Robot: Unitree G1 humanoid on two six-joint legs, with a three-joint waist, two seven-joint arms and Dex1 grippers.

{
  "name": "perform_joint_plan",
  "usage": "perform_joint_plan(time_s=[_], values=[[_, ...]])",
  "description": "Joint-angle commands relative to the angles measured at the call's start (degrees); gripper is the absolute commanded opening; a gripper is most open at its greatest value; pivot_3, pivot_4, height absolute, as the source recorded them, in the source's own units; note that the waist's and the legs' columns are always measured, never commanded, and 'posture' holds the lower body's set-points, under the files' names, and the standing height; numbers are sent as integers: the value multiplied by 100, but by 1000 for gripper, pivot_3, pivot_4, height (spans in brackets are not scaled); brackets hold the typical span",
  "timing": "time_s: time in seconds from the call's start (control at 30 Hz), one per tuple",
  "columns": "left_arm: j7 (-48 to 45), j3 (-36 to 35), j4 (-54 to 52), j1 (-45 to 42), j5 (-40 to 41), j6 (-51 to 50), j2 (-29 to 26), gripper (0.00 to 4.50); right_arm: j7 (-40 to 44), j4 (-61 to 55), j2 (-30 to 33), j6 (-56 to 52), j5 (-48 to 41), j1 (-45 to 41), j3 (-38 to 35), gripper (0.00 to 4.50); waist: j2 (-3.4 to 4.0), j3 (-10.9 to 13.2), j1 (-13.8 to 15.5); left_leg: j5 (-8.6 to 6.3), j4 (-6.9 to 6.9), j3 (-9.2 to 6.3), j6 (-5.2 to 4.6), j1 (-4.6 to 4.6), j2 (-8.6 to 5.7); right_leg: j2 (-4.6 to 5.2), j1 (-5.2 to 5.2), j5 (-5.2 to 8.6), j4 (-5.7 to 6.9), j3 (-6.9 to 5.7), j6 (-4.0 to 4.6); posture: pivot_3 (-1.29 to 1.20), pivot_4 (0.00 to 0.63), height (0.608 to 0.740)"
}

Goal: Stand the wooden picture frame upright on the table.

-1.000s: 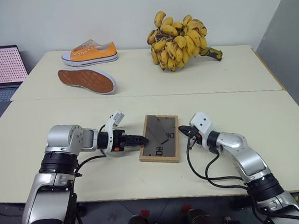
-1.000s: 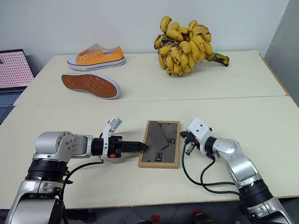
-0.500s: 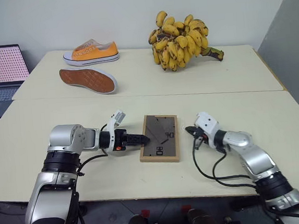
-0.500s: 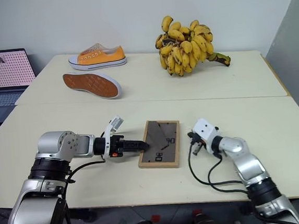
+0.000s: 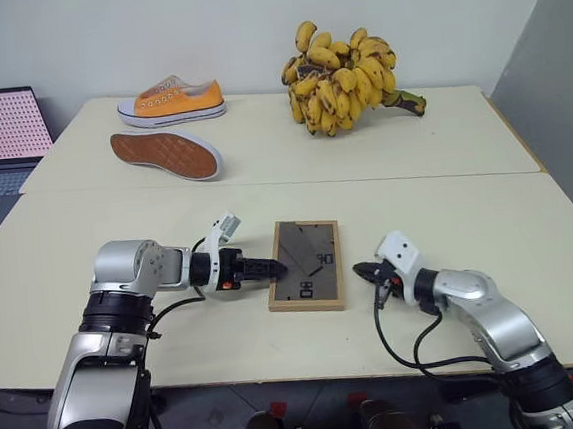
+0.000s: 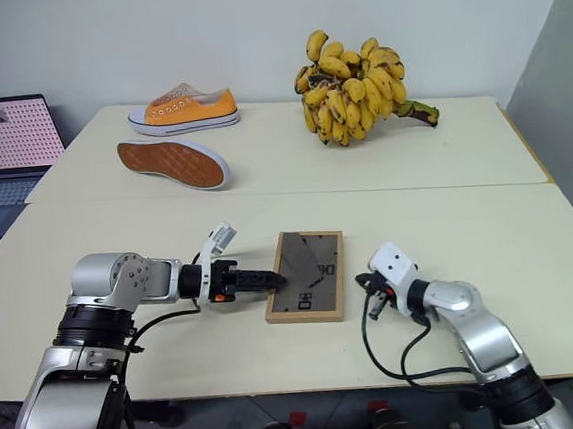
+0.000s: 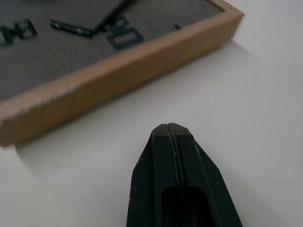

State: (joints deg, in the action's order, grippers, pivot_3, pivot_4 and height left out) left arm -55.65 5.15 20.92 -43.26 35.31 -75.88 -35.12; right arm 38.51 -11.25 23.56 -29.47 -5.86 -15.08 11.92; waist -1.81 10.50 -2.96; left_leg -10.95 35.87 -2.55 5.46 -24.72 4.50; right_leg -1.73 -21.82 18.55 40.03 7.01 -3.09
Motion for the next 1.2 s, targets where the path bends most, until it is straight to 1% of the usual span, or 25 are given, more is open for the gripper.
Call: perform_joint_plan(time_s=[0.03, 0.3, 0.57, 0.77, 0.83, 0.87, 0.97, 1.0, 1.1, 1.2], values=[[-29, -59, -47, -150, 19, -10, 31, 3009, -253, -120, -313, -99, -11, -305, 74, 0, 0, 0, 16, 0, 0, -3, 0, -1, 0, 0, 0, 0, -1, -4, 0, 0, 150, 740], [33, -157, 79, -214, -12, 23, 77, 3009, -504, 114, -761, -173, 35, -687, 217, 0, 1, 0, 10, 0, -1, -6, 0, -2, 1, 0, -2, 0, 1, -7, 1, 0, 150, 740], [78, -304, 2, -166, 67, -58, 45, 3009, -469, 356, -648, 3, 70, -756, 174, 0, 1, 0, 9, 0, -1, -8, 0, -3, 1, 0, -2, 0, 1, -9, 1, 0, 150, 740], [-103, -393, -201, -106, 267, -170, -95, 3009, -500, 643, -639, 202, 112, -883, 184, 0, 1, 1, -7, 0, -1, -9, 0, -3, 1, 0, -2, 0, 1, -10, 1, 0, 150, 740], [-116, -474, -166, -146, 310, -203, -86, 2638, -500, 727, -646, 260, 118, -935, 192, 0, 1, 1, -7, 0, -2, -10, 0, -3, 1, 0, -2, 0, 1, -11, 1, 0, 150, 740], [-117, -500, -152, -160, 323, -216, -79, 2563, -495, 767, -642, 288, 119, -959, 189, 0, 1, 1, -8, 0, -2, -10, 0, -3, 1, 0, -2, 0, 1, -11, 1, 0, 150, 740], [-98, -640, -81, -231, 399, -305, -47, 1815, -499, 850, -651, 348, 125, -1005, 194, 0, 1, 1, -18, 0, -1, -11, 0, -3, 2, 0, -2, 0, 1, -11, 1, 0, 150, 740], [-89, -686, -62, -257, 416, -339, -30, 1659, -497, 874, -649, 369, 125, -1019, 190, 0, 1, 1, -20, 0, -2, -10, 0, -3, 1, 0, -2, 0, 2, -12, 1, 0, 150, 740], [-86, -771, -55, -297, 457, -414, 9, 1434, -495, 931, -650, 419, 131, -1047, 179, 0, 1, 1, -26, 0, -2, -13, 0, -3, 2, -1, -2, 0, 2, -13, 1, 0, 150, 740], [-68, -838, -92, -322, 501, -478, 55, 1386, -504, 957, -658, 454, 147, -1054, 175, 0, 1, 1, -27, 0, -2, -14, 0, -2, 2, -1, -2, 0, 2, -14, 1, 0, 150, 740]])
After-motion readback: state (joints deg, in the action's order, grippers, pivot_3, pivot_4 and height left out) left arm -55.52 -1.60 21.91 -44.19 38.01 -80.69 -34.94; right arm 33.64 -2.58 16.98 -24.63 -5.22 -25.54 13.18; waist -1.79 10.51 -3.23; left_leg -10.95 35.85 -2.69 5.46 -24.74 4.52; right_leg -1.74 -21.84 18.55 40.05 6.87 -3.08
